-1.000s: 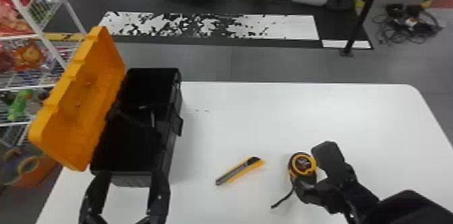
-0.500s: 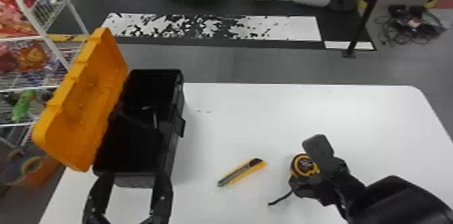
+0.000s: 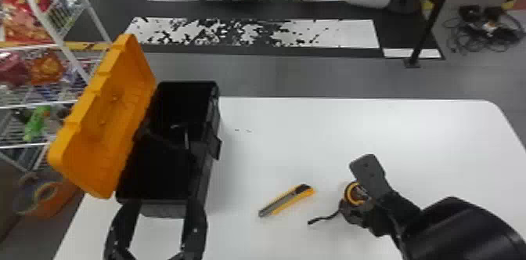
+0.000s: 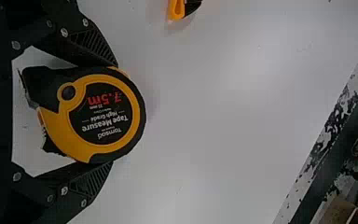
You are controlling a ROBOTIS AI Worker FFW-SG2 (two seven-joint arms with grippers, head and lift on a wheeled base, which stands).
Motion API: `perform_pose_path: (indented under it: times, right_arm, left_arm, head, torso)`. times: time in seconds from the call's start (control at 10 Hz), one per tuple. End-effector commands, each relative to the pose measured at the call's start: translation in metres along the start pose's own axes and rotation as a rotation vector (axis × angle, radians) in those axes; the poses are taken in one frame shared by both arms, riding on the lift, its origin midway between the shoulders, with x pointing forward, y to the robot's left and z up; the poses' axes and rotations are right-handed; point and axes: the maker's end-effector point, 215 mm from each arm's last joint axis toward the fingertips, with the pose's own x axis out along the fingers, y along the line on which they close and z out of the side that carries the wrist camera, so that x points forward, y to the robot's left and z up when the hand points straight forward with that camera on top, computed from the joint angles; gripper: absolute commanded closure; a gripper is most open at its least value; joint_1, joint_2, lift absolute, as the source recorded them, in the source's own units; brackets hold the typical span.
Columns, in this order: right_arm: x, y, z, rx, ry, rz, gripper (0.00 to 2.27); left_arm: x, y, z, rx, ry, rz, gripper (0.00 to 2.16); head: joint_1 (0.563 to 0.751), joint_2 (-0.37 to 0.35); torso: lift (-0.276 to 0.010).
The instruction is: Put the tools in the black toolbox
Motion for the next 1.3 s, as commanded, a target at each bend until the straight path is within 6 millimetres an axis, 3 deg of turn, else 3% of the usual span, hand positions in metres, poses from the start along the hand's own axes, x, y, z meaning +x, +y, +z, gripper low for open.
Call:
perform_pose_path:
  times: [0.0, 0.1, 0.2, 0.9, 1.1, 1.2]
  right_arm:
    - [0.001, 0.0, -0.005, -0.005, 0.013, 0.002, 1.47]
    - [0.001, 0.001, -0.005, -0.007, 0.015, 0.008, 1.84]
    - [-0.001, 0.002, -0.008, -0.005, 0.021, 0.012, 2.02]
    - [-0.059, -0.004, 0.027, 0.023, -0.102, -0.005, 2.04]
    - [-0.078, -0.004, 0.061, 0.003, -0.245, 0.006, 2.04]
    - [-0.099, 0.004, 0.102, -0.027, -0.43, 0.055, 2.04]
  left_arm:
    - [0.001, 0.0, 0.0, -0.001, -0.001, 0.001, 0.04]
    - [0.001, 0.0, 0.0, -0.001, -0.001, 0.001, 0.04]
    - [0.0, 0.0, 0.0, 0.0, 0.0, 0.0, 0.04]
    - [0.0, -0.005, 0.011, -0.005, -0.017, -0.011, 0.04]
    - [0.001, -0.009, 0.018, -0.007, -0.026, -0.018, 0.04]
    - [0.002, -0.01, 0.022, -0.006, -0.033, -0.023, 0.04]
  head:
    - [0.695, 0.094]
    - [0.695, 0.093]
    - [0.695, 0.091]
    - [0.695, 0.097]
    - [0.695, 0.099]
    - [0.695, 0.111]
  torso:
    - [-0.039]
    - [-0.039]
    - [-0.039]
    - [-0.039]
    - [-0.039]
    - [-0.039]
